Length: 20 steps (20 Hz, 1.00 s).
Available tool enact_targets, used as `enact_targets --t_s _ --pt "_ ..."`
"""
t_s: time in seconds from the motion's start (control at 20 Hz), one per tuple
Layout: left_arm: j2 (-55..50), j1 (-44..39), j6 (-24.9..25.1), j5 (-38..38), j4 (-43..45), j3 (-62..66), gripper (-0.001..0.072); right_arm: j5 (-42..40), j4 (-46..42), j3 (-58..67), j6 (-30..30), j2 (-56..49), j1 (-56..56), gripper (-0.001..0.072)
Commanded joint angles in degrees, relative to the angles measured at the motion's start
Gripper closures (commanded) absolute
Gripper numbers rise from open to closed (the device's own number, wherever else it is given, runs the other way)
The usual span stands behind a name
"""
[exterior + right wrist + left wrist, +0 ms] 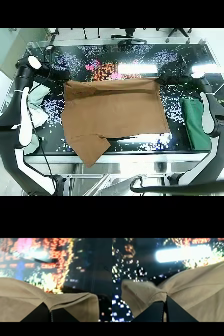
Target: Fold the shirts.
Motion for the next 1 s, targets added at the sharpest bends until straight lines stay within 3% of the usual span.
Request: enact_targets --t_s 0.0,0.35,0.75,0.8,0.85,0.9,0.95 --pt "-3.13 -1.01 -8.90 -9.57 4.66 3.45 0.0696 -0.55 -0.22 0.94 -0.68 -2.75 -0.33 0.0697" --pt "-2.89 -1.14 -14.62 -16.02 4.85 -4.85 0.0696 -1.95 -0.17 0.96 -3.30 -5.53 -0.28 0.0697" --pt "-2.91 -2.86 -16.92 -4.11 2.71 -10.08 0.0688 -4.90 2.34 1.20 -5.64 -5.55 -0.26 0.0692" --pt "-2.91 -2.97 -16.98 -3.04 1.49 -10.12 0.0687 -4.85 2.34 1.20 -6.34 -5.53 -0.26 0.0640" --pt "-2.73 -2.97 -16.98 -2.73 1.49 -10.05 0.0541 -4.81 2.32 1.20 -6.60 -5.40 -0.28 0.0472" --pt "-2.54 -2.78 -17.05 -3.45 1.70 -9.49 0.0201 -4.39 2.05 1.20 -6.64 -5.07 -0.39 0.0395" --pt "-2.47 -2.21 -17.86 -5.46 1.60 -7.96 0.0108 -3.45 0.94 1.20 -6.64 -4.35 -0.92 0.0388"
